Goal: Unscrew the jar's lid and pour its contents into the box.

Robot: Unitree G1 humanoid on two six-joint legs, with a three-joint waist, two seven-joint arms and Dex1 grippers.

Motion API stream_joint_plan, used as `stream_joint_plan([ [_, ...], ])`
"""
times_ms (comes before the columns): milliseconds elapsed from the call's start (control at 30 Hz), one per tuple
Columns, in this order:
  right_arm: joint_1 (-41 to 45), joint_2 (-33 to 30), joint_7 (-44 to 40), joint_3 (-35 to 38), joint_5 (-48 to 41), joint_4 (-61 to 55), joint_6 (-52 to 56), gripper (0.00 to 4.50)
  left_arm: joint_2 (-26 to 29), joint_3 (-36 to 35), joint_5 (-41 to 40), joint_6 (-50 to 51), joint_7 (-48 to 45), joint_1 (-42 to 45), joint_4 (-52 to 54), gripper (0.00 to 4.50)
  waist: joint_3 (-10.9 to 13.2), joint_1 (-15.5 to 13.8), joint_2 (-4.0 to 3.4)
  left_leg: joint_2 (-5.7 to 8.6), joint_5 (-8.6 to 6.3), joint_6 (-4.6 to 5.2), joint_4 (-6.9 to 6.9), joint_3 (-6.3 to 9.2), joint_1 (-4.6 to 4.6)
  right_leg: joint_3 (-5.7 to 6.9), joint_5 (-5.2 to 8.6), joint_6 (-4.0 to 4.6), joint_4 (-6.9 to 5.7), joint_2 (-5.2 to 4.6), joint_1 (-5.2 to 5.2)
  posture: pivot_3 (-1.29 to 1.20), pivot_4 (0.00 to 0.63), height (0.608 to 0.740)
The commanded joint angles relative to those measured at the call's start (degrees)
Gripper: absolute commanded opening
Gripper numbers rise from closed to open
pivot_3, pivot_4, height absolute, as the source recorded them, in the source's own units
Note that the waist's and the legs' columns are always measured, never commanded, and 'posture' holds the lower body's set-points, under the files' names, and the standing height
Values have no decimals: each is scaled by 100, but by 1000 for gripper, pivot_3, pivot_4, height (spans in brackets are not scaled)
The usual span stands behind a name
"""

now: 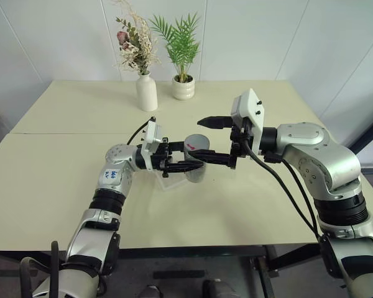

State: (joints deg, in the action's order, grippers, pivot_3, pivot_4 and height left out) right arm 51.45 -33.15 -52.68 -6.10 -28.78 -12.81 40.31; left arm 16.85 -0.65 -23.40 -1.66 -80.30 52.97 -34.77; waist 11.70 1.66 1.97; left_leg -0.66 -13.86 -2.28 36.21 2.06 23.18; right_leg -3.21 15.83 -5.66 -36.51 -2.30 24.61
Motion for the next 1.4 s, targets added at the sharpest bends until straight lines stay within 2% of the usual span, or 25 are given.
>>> stream_joint_plan([
  [33,26,55,64,174,-130,-195,-1,4469,8,-36,-8,-83,-47,155,41,2211,0,-2,0,0,0,0,0,0,0,0,0,0,0,0,0,0,150,740],
  [1133,215,314,-109,-17,69,261,-141,4469,14,-57,-14,-94,-21,137,77,2211,0,-2,0,0,0,0,0,0,0,1,0,0,0,0,0,0,150,740],
  [1233,217,320,-103,-8,60,261,-118,3897,14,-52,-11,-99,-32,137,67,2211,0,1,0,0,0,0,0,0,0,0,0,0,0,0,0,0,150,740],
  [1367,172,297,-146,-5,36,187,-86,2605,4,-57,-9,-95,-27,130,84,2211,0,-4,0,0,0,0,0,1,0,1,0,0,0,0,0,0,150,740],
  [1400,176,298,-144,4,30,185,-85,2568,3,-57,-6,-96,-26,131,78,2211,0,-4,0,1,0,0,0,1,0,1,0,0,0,-1,0,0,150,740],
])
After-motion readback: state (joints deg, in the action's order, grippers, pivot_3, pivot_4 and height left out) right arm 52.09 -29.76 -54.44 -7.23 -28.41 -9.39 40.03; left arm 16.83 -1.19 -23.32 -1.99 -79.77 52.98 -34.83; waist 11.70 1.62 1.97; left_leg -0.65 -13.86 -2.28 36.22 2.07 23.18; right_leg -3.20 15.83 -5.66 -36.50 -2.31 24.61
